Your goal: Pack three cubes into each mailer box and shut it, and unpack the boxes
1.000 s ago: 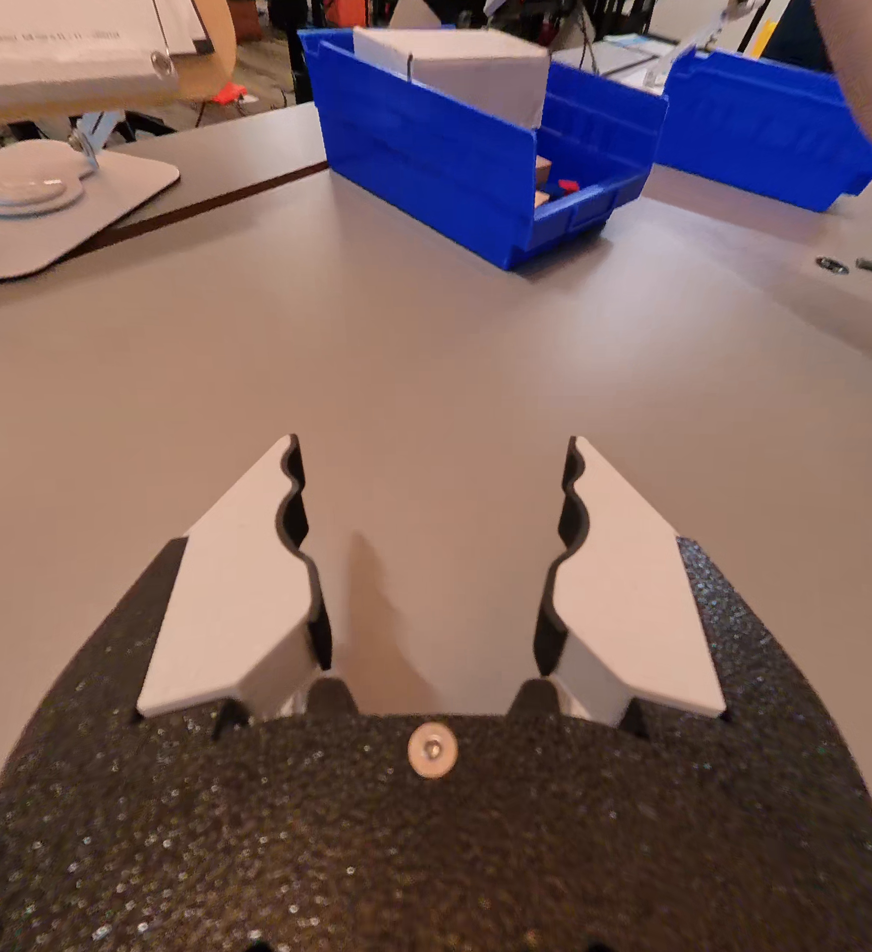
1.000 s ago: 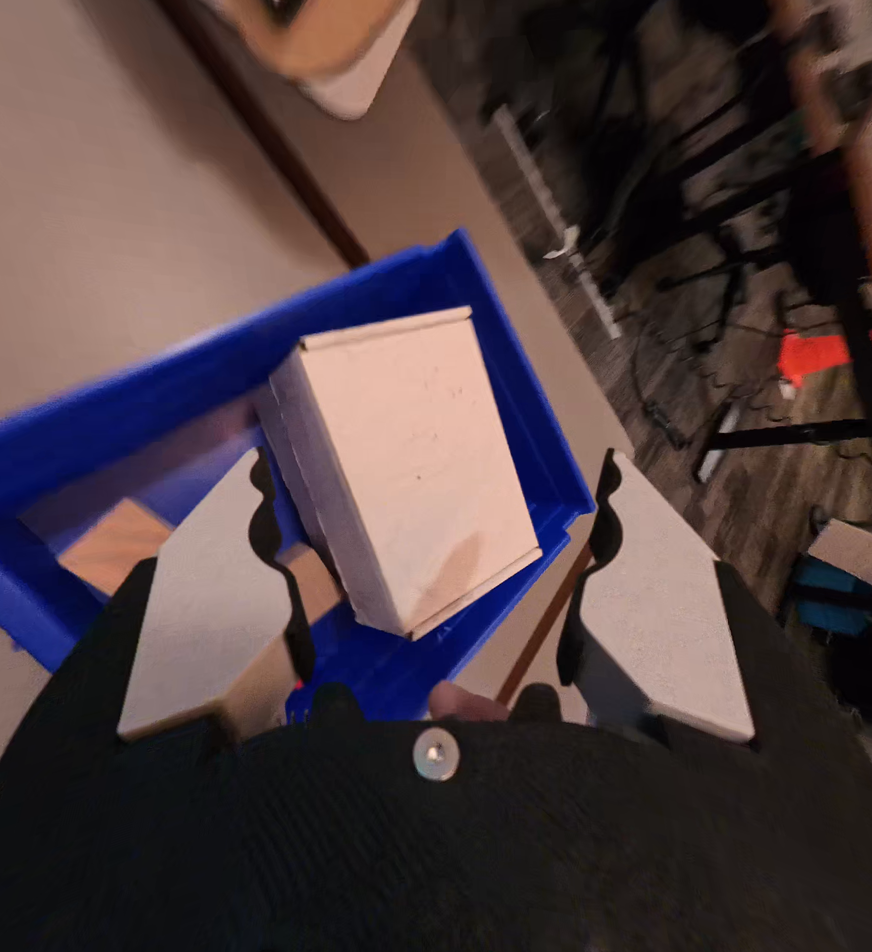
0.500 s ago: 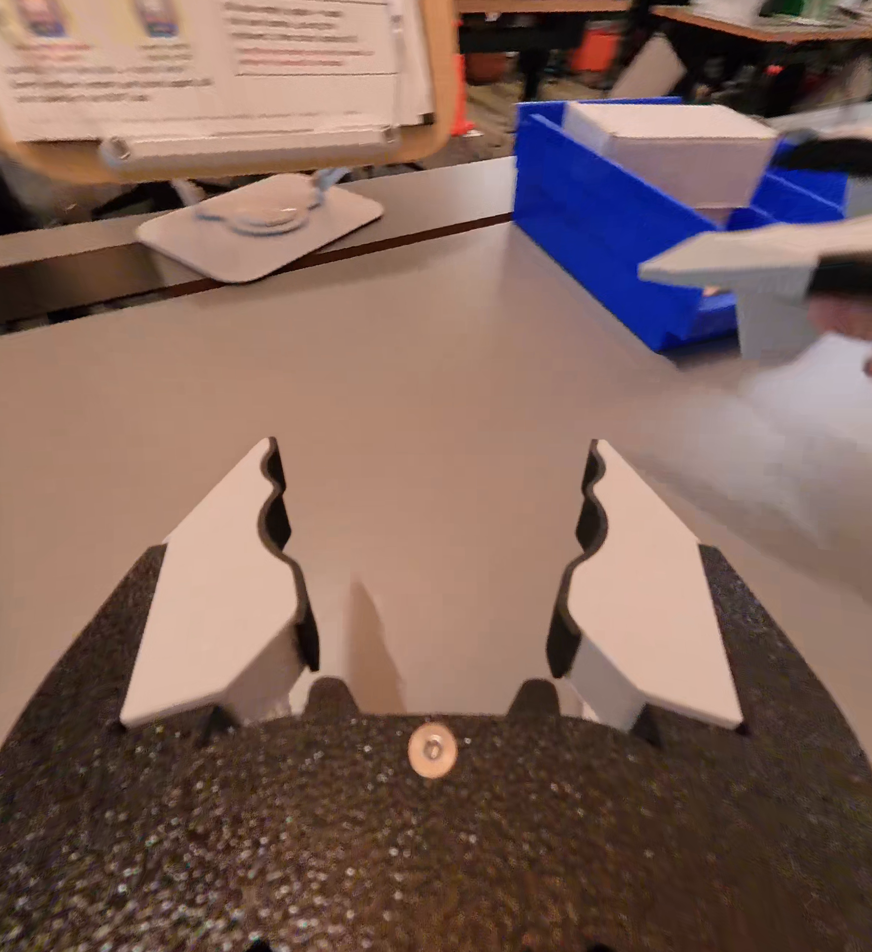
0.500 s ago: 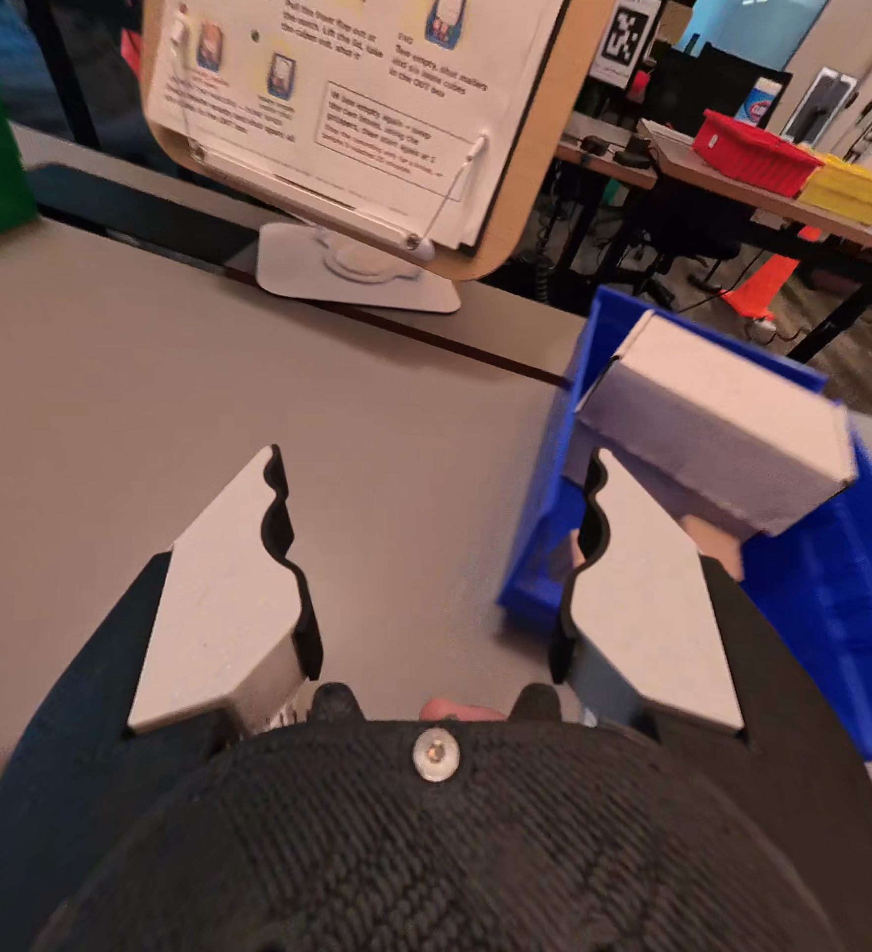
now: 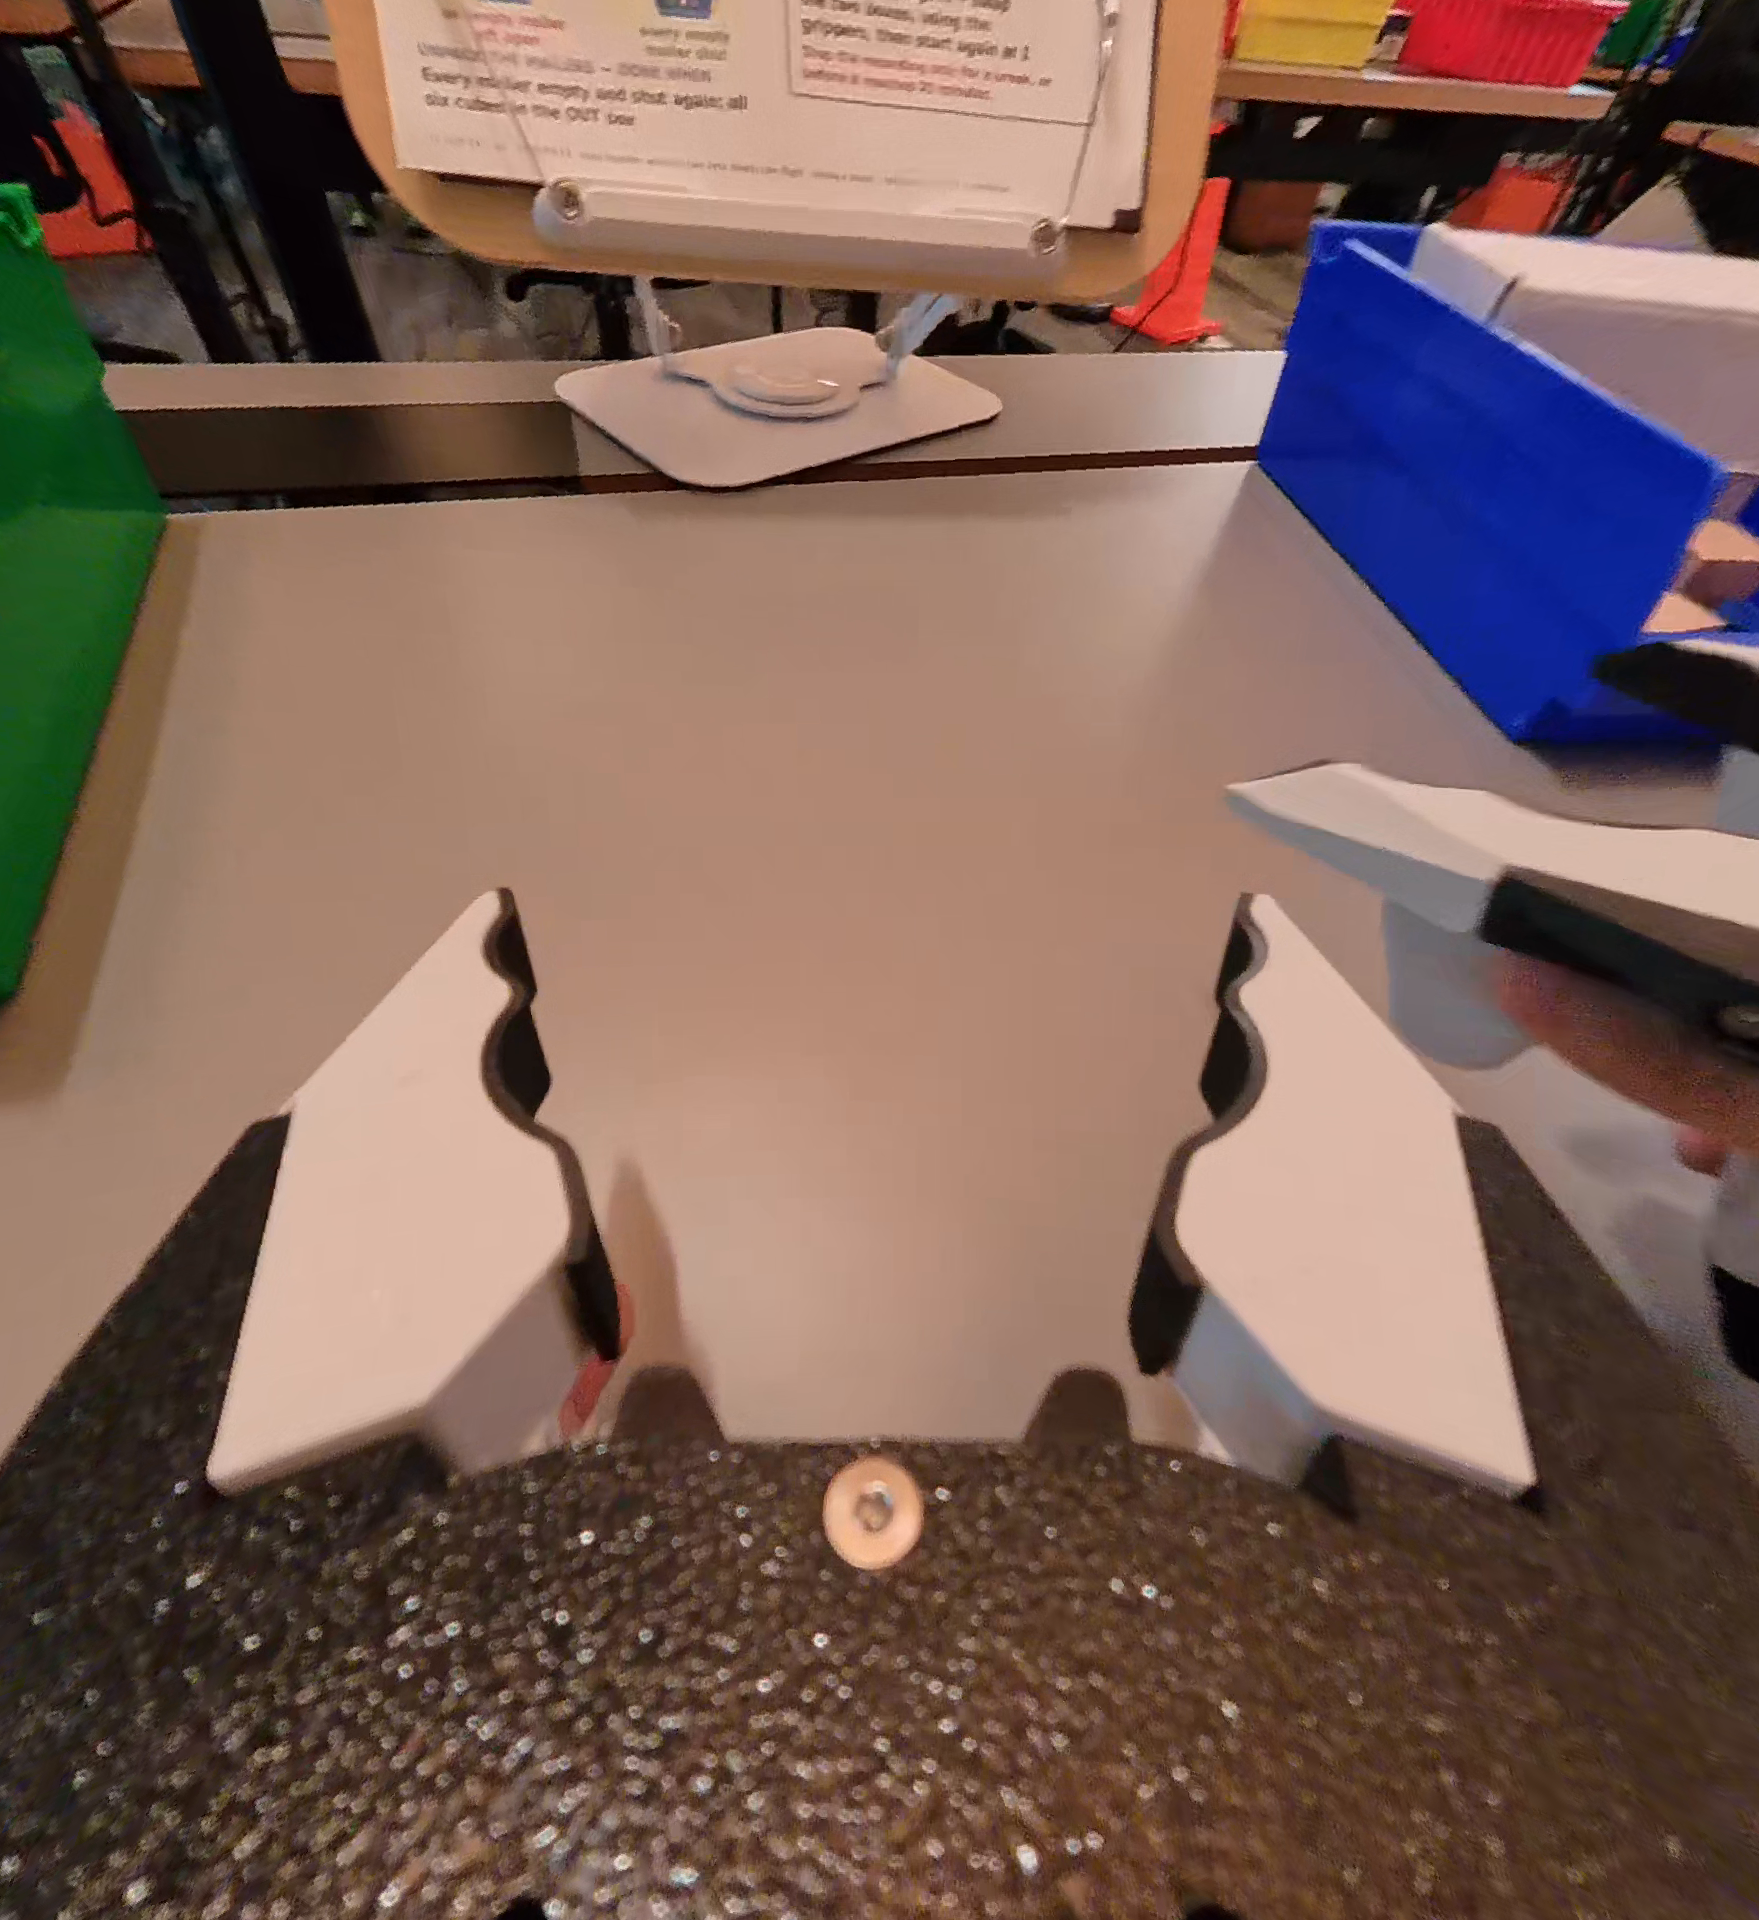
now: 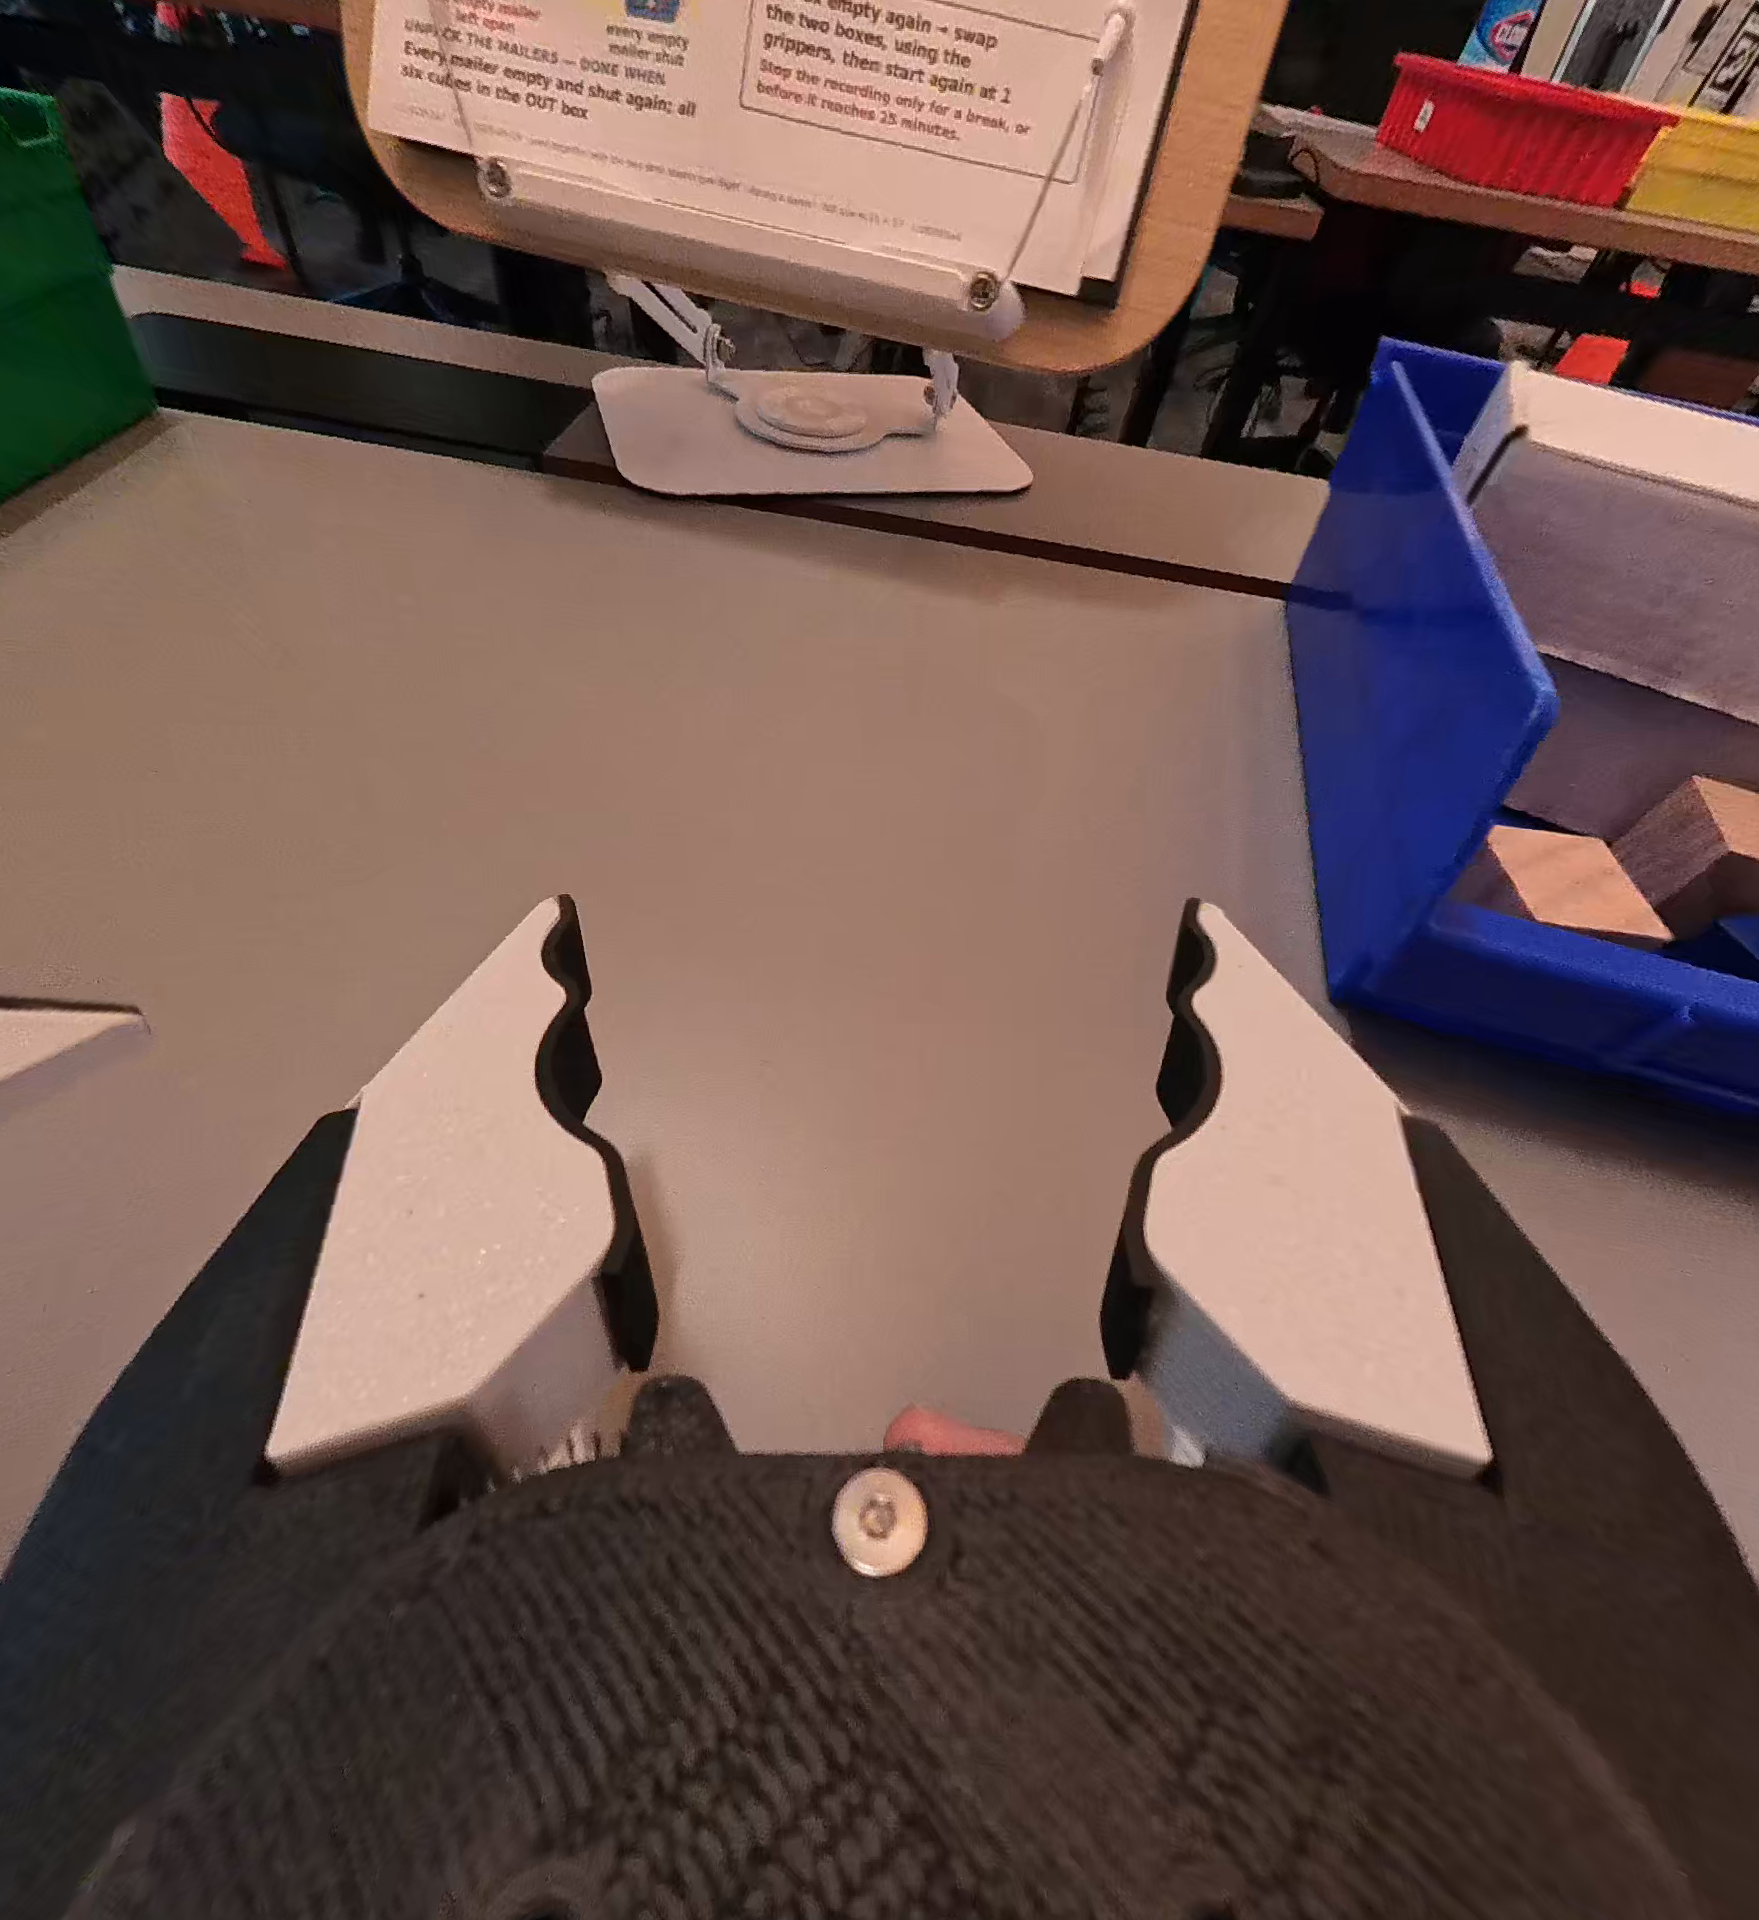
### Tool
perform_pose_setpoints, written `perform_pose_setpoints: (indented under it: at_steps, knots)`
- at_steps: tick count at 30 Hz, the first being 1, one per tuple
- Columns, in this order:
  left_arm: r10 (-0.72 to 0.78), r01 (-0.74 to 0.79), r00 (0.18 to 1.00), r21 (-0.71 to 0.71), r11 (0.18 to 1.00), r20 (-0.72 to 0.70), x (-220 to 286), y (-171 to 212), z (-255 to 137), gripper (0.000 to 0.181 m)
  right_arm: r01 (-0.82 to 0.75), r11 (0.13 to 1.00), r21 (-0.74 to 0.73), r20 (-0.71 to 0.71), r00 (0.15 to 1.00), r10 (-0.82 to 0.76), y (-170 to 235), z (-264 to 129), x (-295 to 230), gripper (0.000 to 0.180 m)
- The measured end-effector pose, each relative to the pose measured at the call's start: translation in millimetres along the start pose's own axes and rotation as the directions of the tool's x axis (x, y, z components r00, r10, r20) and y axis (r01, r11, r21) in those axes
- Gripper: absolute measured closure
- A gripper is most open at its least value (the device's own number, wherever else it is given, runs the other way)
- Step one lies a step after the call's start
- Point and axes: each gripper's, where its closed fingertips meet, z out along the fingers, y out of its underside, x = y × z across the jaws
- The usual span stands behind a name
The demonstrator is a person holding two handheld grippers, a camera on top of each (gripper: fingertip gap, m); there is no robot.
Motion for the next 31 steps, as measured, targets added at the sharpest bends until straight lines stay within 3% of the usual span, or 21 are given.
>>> perform_pose_setpoints:
  at_steps: [1,5,9,13,19,25,29,31]
  knots:
    - [0.001,-0.001,1.000,0.002,1.000,-0.026,6,-2,-2,0.053,0.006,1.000,-0.004,0.007,1.000,-0.006,0,1,-3,0.069]
    - [-0.024,0.030,0.975,0.025,0.999,-0.221,45,-17,-19,0.064,0.028,1.000,-0.005,0.004,1.000,-0.028,-6,7,-9,0.071]
    - [-0.033,0.044,0.877,0.013,0.999,-0.479,97,-29,-49,0.071,0.040,0.999,-0.018,-0.014,0.999,-0.040,-5,13,-6,0.071]
    - [-0.082,0.057,0.769,-0.060,0.997,-0.634,135,-26,-67,0.079,0.052,0.998,-0.023,-0.023,0.998,-0.052,-2,18,-9,0.072]
    - [-0.087,0.020,0.754,-0.110,0.994,-0.651,146,-15,-62,0.084,0.095,0.995,-0.021,-0.043,0.994,-0.096,-2,23,-11,0.072]
    - [-0.070,-0.012,0.839,-0.147,0.989,-0.540,130,-8,-49,0.058,0.164,0.986,-0.016,-0.113,0.980,-0.165,-1,28,2,0.075]
    - [-0.129,0.028,0.856,-0.205,0.978,-0.500,123,-2,-37,0.026,0.221,0.975,0.022,-0.102,0.971,-0.217,-11,28,2,0.081]
    - [-0.100,0.009,0.875,-0.191,0.982,-0.473,118,-5,-36,0.025,0.271,0.962,0.010,-0.148,0.952,-0.267,-13,21,10,0.084]
